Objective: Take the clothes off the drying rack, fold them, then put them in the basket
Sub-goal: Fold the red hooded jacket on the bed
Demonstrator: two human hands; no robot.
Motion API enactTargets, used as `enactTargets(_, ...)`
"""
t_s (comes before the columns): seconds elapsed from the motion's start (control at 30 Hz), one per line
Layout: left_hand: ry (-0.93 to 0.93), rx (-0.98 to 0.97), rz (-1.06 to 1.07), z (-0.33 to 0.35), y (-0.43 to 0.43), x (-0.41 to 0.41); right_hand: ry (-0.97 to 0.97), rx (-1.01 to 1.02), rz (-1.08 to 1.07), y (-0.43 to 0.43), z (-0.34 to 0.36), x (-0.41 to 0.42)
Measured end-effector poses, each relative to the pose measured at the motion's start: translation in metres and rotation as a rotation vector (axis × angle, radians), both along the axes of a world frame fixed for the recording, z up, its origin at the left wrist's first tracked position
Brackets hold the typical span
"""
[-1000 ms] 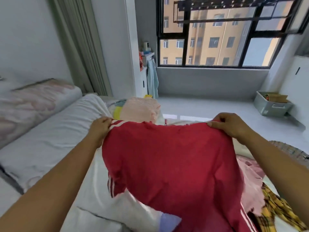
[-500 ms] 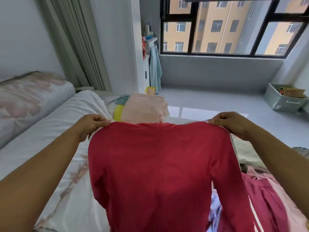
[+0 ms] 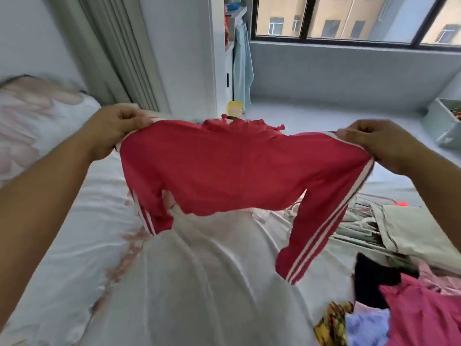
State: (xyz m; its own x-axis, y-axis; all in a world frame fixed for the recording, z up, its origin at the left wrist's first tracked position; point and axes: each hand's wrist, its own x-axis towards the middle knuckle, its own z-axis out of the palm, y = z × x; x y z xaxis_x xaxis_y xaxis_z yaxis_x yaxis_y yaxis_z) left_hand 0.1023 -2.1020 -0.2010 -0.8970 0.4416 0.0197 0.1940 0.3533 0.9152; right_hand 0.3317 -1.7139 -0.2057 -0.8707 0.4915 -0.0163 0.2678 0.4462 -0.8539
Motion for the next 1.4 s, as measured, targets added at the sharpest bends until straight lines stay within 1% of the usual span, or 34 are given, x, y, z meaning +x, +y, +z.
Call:
enactTargets(0.1, -0.104, -0.099, -0.008, -0.05, -0.023, 0.007, -0.09, -0.011, 0.085, -0.014, -0.046, 0.009)
enactTargets(0.2, -0.226, -0.185, -0.029, -0.121, -0.042, 0.031, -0.195, -0.063, 0.152, -0.031, -0.116, 0.024)
enactTargets(0.27, -0.318, -0.228, -0.019, -0.177, -0.054, 0.054, -0.322, -0.065, 0.19, -0.04, -0.179, 0.038)
enactTargets(0.33, -0.421, -0.287, -0.022, -0.241, -0.068, 0.079, -0.504, -0.065, 0.232, -0.049, -0.251, 0.059)
enactTargets(0.4, -0.526, -0.379, -0.012, -0.304, -0.085, 0.108, -0.661, -0.107, 0.274, -0.065, -0.322, 0.088)
enactTargets(0.5, -0.683, -0.505, 0.017, -0.392, -0.117, 0.154, -0.837, -0.209, 0.293, -0.095, -0.41, 0.137)
enactTargets(0.57, -0.754, -0.58, -0.005, -0.437, -0.134, 0.183, -0.903, -0.252, 0.301, -0.107, -0.455, 0.17)
enactTargets(0.67, -0.816, -0.672, -0.006, -0.47, -0.153, 0.212, -0.974, -0.37, 0.346, -0.118, -0.494, 0.21)
enactTargets(0.77, -0.846, -0.738, -0.03, -0.484, -0.152, 0.22, -0.952, -0.345, 0.338, -0.135, -0.49, 0.207)
enactTargets(0.8, -0.796, -0.787, -0.027, -0.486, -0.146, 0.218, -0.915, -0.31, 0.268, -0.14, -0.486, 0.199)
enactTargets(0.83, -0.696, -0.842, -0.009, -0.487, -0.136, 0.214, -0.832, -0.245, 0.179, -0.144, -0.486, 0.189)
enactTargets(0.87, -0.574, -0.851, 0.043, -0.484, -0.119, 0.211, -0.731, -0.194, 0.081, -0.151, -0.484, 0.176)
enactTargets(0.9, -0.458, -0.795, 0.108, -0.48, -0.098, 0.207, -0.612, -0.143, 0.016, -0.158, -0.483, 0.16)
enactTargets(0.97, -0.253, -0.672, 0.18, -0.47, -0.047, 0.199, -0.463, -0.067, -0.062, -0.172, -0.481, 0.124)
enactTargets(1.0, -0.164, -0.675, 0.165, -0.468, -0.023, 0.196, -0.462, -0.036, -0.097, -0.177, -0.481, 0.107)
enactTargets(1.07, -0.05, -0.773, 0.109, -0.468, 0.013, 0.189, -0.524, 0.023, -0.146, -0.183, -0.483, 0.077)
enactTargets(1.13, -0.001, -0.892, 0.046, -0.471, 0.027, 0.18, -0.509, 0.072, -0.161, -0.181, -0.485, 0.062)
enactTargets(1.17, 0.01, -0.896, 0.037, -0.472, 0.029, 0.176, -0.466, 0.093, -0.169, -0.18, -0.484, 0.06)
enactTargets(1.2, 0.019, -0.859, 0.051, -0.471, 0.026, 0.173, -0.401, 0.107, -0.172, -0.178, -0.483, 0.062)
enactTargets(1.23, 0.032, -0.78, 0.078, -0.472, 0.019, 0.172, -0.315, 0.119, -0.163, -0.176, -0.48, 0.067)
enactTargets(1.3, 0.126, -0.553, 0.108, -0.47, -0.004, 0.176, -0.152, 0.137, -0.118, -0.173, -0.47, 0.085)
enactTargets(1.33, 0.181, -0.472, 0.089, -0.47, -0.021, 0.18, -0.106, 0.161, -0.082, -0.173, -0.467, 0.098)
enactTargets(1.37, 0.238, -0.451, 0.045, -0.469, -0.036, 0.185, -0.097, 0.211, -0.037, -0.171, -0.467, 0.113)
enactTargets(1.4, 0.278, -0.472, -0.017, -0.471, -0.053, 0.19, -0.123, 0.271, 0.013, -0.169, -0.47, 0.128)
